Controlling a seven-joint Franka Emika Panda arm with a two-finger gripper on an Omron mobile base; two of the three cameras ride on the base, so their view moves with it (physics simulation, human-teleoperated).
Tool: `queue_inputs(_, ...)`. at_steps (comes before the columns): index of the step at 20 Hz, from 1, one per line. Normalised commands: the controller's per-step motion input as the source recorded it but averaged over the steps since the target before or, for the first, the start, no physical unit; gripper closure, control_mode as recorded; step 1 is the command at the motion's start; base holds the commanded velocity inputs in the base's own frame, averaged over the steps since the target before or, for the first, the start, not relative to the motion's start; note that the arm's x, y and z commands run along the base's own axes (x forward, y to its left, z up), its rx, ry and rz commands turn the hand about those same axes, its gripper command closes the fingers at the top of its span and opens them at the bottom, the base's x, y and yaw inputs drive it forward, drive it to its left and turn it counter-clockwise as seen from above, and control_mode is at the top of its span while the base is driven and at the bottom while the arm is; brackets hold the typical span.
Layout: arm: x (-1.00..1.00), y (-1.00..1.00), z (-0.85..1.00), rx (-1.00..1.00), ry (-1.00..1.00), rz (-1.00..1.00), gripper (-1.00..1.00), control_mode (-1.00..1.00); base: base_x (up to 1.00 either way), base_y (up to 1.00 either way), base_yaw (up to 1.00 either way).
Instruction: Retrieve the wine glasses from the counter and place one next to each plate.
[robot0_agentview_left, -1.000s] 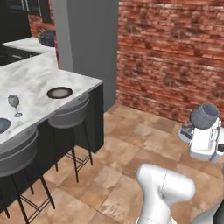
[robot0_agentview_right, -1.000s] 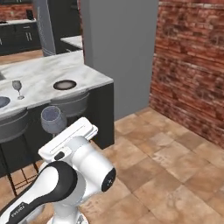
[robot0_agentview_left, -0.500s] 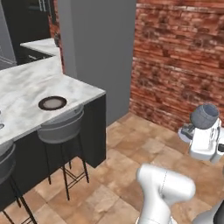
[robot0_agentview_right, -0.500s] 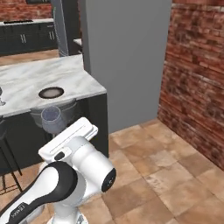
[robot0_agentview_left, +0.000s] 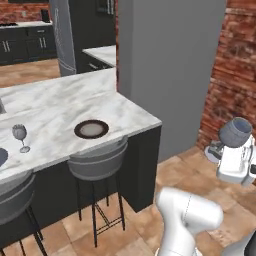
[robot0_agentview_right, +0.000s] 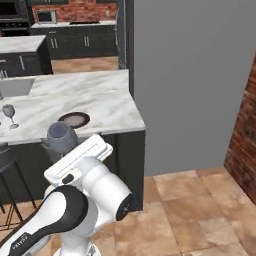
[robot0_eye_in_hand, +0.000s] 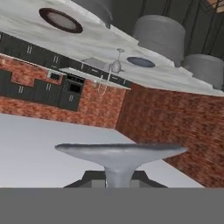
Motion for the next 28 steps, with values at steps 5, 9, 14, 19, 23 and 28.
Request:
queue_inputs(5,0.0,0.0,0.0,0.0,0.0,0.0,1.0,1.0,0.91,-0.72,0.6)
queue_inputs(9,0.0,0.0,0.0,0.0,0.0,0.0,1.0,1.0,0.84,-0.82,0.51)
queue_inputs(14,0.0,0.0,0.0,0.0,0.0,0.0,1.0,1.0,0.66,-0.21,0.17)
queue_inputs(19,0.0,0.0,0.0,0.0,0.0,0.0,1.0,1.0,0.53,0.0,0.13)
queue_inputs(23,0.0,0.0,0.0,0.0,0.0,0.0,1.0,1.0,0.11,0.0,0.19)
queue_inputs(28,0.0,0.0,0.0,0.0,0.0,0.0,1.0,1.0,0.03,-0.02,0.31)
